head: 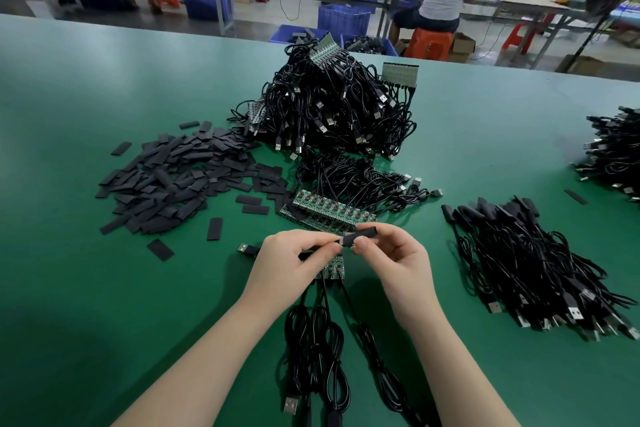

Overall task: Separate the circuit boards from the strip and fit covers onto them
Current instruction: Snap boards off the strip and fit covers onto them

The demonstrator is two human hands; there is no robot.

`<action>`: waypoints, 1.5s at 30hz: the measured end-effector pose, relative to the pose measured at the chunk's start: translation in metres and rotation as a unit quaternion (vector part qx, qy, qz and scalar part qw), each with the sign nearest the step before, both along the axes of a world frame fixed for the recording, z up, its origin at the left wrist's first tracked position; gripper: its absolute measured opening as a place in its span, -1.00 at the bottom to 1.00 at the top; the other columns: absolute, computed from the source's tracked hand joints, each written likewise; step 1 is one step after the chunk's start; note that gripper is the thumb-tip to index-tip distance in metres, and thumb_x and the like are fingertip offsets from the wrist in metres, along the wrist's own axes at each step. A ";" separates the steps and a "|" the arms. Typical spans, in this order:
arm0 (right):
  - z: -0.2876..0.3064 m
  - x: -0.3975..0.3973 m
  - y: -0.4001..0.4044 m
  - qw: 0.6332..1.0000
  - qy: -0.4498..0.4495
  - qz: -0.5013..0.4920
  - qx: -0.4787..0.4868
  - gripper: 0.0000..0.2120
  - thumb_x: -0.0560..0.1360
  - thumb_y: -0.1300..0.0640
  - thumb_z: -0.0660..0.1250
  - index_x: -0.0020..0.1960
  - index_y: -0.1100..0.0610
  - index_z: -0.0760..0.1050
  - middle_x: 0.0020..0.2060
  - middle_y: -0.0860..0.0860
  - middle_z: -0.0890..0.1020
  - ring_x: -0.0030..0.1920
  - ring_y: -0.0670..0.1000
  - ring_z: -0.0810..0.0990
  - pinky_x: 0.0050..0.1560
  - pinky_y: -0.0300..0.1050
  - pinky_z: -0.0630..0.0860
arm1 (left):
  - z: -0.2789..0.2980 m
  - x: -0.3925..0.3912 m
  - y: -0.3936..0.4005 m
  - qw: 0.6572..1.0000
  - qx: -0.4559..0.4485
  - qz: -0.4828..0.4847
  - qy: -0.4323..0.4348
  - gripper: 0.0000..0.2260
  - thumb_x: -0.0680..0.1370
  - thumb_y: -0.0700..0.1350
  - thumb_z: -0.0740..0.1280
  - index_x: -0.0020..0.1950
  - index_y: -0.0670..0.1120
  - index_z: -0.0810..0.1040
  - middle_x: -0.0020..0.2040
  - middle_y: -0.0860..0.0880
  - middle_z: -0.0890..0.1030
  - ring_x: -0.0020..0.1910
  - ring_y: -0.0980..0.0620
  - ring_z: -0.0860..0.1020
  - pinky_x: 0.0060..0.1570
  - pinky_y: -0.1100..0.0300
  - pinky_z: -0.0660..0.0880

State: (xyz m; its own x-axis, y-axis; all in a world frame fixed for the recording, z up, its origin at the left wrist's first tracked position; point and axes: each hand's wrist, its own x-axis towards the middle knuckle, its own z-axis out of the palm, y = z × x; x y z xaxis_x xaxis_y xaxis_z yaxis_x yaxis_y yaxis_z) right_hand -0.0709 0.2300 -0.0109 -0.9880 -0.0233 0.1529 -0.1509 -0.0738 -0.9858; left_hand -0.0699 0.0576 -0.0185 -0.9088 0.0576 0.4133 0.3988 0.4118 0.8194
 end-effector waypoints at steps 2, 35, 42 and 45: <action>0.000 0.000 0.000 1.000 -0.007 -0.014 -0.014 -0.85 0.33 -0.04 0.52 -0.11 -0.10 0.67 -0.26 0.03 0.70 -0.18 -0.02 0.64 -0.06 -0.18 0.58 | 0.000 0.001 0.001 1.000 0.001 -0.007 0.001 -0.84 0.46 0.06 0.42 0.02 0.22 0.65 -0.08 0.32 0.66 -0.07 0.27 0.62 -0.08 0.42 0.49; 0.002 0.004 -0.004 1.000 -0.007 -0.006 0.021 -0.87 0.30 0.02 0.49 -0.15 -0.12 0.72 -0.27 -0.04 0.72 -0.24 -0.14 0.62 -0.14 -0.29 0.56 | 0.005 0.003 0.002 0.988 -0.078 0.071 0.109 -0.86 0.43 -0.01 0.46 -0.03 0.07 0.72 -0.12 0.27 0.65 -0.04 0.38 0.52 0.03 0.28 0.45; -0.003 0.004 -0.010 0.999 -0.007 -0.029 -0.024 -0.83 0.43 0.24 0.48 -0.15 -0.03 0.73 -0.23 -0.03 0.73 -0.21 -0.14 0.65 -0.15 -0.33 0.54 | 0.003 0.002 0.004 0.985 -0.077 0.080 0.134 -0.90 0.43 -0.04 0.47 -0.07 0.04 0.72 -0.16 0.24 0.66 -0.10 0.44 0.50 0.02 0.38 0.40; -0.002 0.005 -0.012 0.999 -0.004 -0.034 -0.037 -0.80 0.45 0.28 0.46 -0.19 0.00 0.72 -0.23 -0.04 0.73 -0.23 -0.16 0.65 -0.17 -0.35 0.53 | 0.004 0.002 0.005 0.983 -0.082 0.082 0.142 -0.90 0.43 -0.06 0.48 -0.07 0.04 0.72 -0.16 0.27 0.63 -0.11 0.41 0.49 0.02 0.38 0.40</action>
State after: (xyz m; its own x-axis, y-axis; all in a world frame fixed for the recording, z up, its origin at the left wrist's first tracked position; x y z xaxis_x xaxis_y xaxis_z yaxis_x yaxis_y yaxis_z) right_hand -0.0660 0.2180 -0.0128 -0.9880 0.0548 0.1441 -0.1504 -0.1362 -0.9792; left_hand -0.0683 0.0628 -0.0149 -0.7606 0.0058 0.6492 0.5187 0.6067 0.6023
